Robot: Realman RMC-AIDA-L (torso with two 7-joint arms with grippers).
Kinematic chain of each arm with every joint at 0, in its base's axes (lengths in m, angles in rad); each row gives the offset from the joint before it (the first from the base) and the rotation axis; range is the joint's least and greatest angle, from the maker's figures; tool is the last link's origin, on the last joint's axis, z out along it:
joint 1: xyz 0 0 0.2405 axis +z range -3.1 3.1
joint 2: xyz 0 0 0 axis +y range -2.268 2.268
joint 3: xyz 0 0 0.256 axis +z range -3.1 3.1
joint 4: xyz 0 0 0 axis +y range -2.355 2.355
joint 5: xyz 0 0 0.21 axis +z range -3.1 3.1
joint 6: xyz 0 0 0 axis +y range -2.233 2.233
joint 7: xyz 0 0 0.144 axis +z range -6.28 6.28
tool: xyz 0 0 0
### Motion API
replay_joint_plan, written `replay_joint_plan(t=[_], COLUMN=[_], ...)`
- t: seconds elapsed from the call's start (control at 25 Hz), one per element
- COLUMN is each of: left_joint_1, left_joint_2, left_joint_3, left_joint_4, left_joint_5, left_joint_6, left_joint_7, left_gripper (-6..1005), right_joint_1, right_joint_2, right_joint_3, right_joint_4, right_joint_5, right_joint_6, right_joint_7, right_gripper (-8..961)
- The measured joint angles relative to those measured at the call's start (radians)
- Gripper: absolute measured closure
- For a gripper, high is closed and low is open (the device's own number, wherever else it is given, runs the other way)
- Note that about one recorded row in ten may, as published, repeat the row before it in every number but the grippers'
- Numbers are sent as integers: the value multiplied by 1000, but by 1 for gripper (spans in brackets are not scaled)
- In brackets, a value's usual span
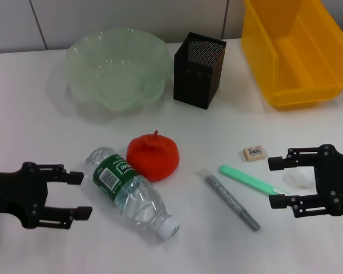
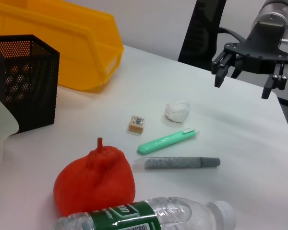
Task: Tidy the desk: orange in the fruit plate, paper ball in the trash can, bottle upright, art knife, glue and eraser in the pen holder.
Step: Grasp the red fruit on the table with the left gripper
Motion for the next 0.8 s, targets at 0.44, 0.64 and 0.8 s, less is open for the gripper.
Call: replay_joint_plan(t=[0.44,0.64,0.8], left_joint_1=[-15,-98,-160], left_joint_2=[-23,-25,-27], left_joint_3=[-17,79,321], left_joint_4=[188,232,234], left_joint_5=[-56,-57,-44], left_joint_6=[10,-40,-208], left_joint_7=[-181,-332,-466], left_gripper=[214,215,215], right_joint_1=[-45,-60,-55], right_joint_2=[-11,-11,-6], right_joint_3=[58,76,75], right_joint_4=[-2,3,4], right_joint_5=[0,0,0], right_joint_6=[-3,-3,-3], right_joint_7=[-7,-18,-19], right_gripper=[229,229,229])
